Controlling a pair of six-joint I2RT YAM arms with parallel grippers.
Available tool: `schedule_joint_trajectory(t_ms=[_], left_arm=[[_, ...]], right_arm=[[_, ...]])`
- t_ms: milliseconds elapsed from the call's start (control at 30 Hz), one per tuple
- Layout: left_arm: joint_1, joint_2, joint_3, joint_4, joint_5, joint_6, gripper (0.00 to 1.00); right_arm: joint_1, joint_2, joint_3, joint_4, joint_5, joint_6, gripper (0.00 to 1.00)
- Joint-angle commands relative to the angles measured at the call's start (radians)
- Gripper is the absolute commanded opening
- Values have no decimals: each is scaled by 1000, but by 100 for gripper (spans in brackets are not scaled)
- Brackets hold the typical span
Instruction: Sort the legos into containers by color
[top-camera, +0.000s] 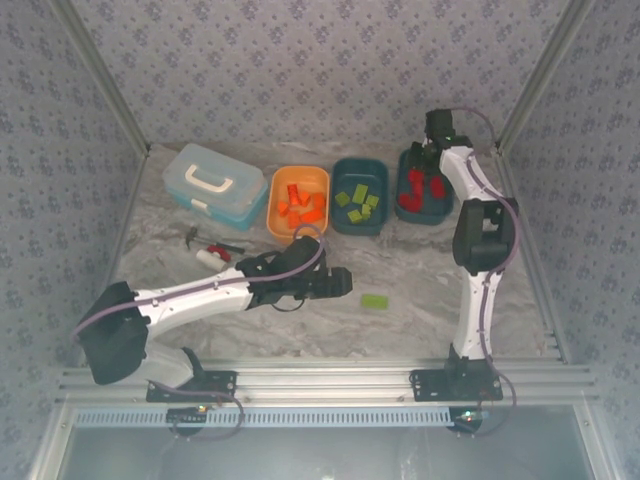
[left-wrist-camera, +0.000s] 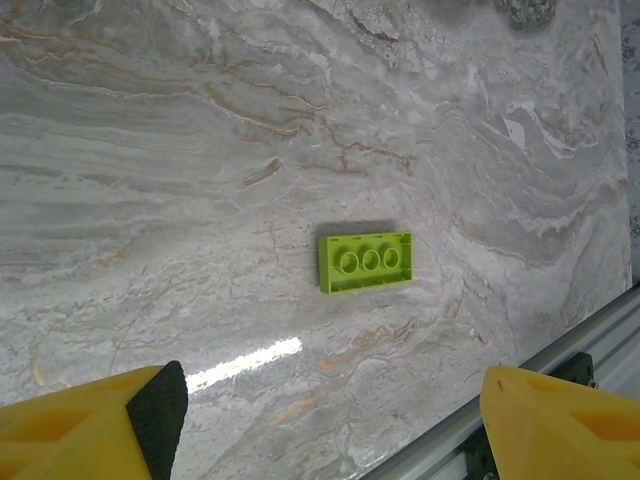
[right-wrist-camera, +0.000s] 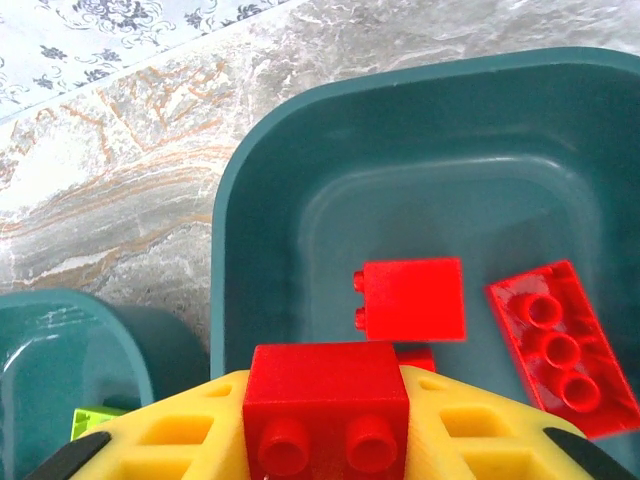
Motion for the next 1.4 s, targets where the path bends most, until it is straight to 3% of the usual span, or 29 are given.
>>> schedule_joint_trajectory(t_ms=[0, 333, 667, 900, 1133, 1367], left_arm=[[-13, 21, 37, 22, 21, 4, 79], [-47, 113, 121, -15, 26, 62, 78], [-117, 291, 355, -256, -91, 232, 82], [-159, 453, 529, -405, -179, 237, 92], [-183, 578, 647, -438, -157, 183, 99], [-210, 719, 802, -579, -207, 145, 99]], right_arm=[[-17, 66, 85, -54, -70, 7, 36], [-23, 172, 173, -100, -115, 17, 39], [-20, 115, 169, -127, -96, 5, 54], [20, -193, 39, -122, -9, 32, 70], [101, -733, -373, -82, 72, 118, 84], [211, -1160, -662, -92, -28, 169, 91]])
